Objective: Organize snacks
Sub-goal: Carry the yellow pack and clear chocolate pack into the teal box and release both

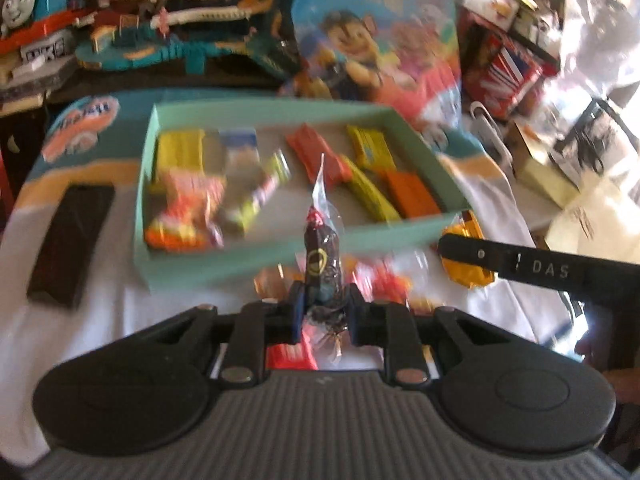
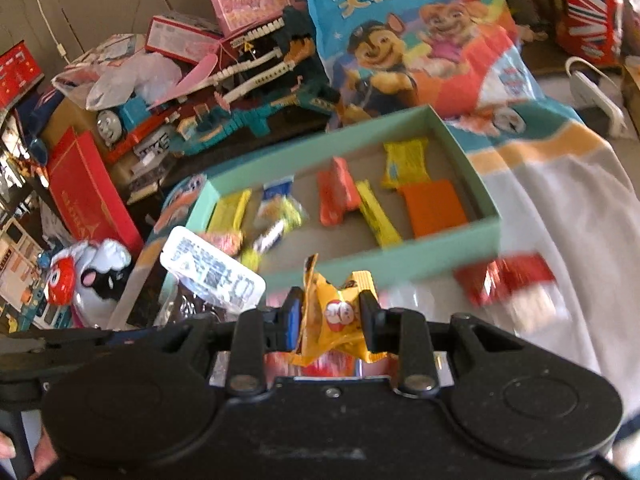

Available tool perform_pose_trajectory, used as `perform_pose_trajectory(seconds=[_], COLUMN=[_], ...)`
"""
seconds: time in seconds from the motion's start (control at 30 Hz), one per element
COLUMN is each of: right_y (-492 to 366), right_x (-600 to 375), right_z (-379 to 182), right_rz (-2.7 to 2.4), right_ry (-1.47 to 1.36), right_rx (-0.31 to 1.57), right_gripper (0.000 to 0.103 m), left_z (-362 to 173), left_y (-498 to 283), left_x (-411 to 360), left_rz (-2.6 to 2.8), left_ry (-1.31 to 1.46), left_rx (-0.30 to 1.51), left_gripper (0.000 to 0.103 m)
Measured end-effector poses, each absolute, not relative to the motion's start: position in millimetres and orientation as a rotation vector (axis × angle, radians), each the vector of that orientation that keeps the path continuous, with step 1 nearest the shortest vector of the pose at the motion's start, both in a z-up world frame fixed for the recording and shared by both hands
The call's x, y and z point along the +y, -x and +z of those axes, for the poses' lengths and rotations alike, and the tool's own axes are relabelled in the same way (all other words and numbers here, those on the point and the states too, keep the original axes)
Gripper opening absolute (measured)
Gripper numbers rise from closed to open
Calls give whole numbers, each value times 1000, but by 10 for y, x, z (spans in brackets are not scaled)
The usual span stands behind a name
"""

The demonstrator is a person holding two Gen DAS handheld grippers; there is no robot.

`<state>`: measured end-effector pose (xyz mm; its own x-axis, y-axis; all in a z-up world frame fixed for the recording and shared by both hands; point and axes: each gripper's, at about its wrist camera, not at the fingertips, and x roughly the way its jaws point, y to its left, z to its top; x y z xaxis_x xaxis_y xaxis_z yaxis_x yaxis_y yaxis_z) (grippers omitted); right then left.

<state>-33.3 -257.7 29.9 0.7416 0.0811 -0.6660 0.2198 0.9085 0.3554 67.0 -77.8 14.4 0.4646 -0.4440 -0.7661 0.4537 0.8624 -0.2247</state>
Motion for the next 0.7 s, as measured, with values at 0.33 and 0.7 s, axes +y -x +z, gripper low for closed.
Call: perform_pose_trajectory(seconds=[0.33,0.7], right_y=[-616,-674], right_x=[-2750,-2872], right_z=[172,77], right_rz=[-101,-127], right_ry=[-418,-470], right_rx=[775,740], right_gripper=[29,103], left_z=[-9,-176], left_y=[-1572,-1534], left_x=[-1181,-1131], left_rz=[-550,-432], left_ry=[3,-94], left_rx=[954,925], left_gripper=[20,96])
